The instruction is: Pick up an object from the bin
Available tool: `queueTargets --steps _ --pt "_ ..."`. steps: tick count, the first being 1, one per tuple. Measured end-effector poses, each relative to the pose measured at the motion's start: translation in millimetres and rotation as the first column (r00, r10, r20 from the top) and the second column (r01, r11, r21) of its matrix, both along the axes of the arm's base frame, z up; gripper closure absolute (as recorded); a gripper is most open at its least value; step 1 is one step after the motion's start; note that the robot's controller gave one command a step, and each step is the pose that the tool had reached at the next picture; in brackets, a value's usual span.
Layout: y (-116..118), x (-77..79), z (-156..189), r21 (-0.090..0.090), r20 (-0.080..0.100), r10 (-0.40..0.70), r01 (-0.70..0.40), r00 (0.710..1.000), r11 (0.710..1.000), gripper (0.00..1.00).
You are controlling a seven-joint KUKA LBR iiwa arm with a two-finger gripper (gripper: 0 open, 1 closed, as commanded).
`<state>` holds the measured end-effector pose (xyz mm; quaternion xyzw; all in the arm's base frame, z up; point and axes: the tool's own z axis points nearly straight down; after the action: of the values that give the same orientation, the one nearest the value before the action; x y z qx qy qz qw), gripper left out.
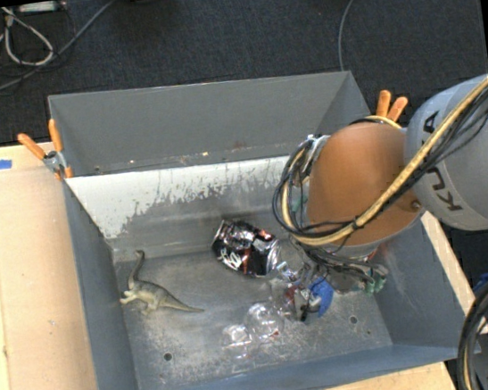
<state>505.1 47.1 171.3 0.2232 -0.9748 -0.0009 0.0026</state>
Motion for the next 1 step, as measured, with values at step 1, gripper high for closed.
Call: queueTargets --steps 1 --pt "-10.1 1.5 -14.9 0.001 -0.012 0.055 -0.055 0.998 0.998 1.00"
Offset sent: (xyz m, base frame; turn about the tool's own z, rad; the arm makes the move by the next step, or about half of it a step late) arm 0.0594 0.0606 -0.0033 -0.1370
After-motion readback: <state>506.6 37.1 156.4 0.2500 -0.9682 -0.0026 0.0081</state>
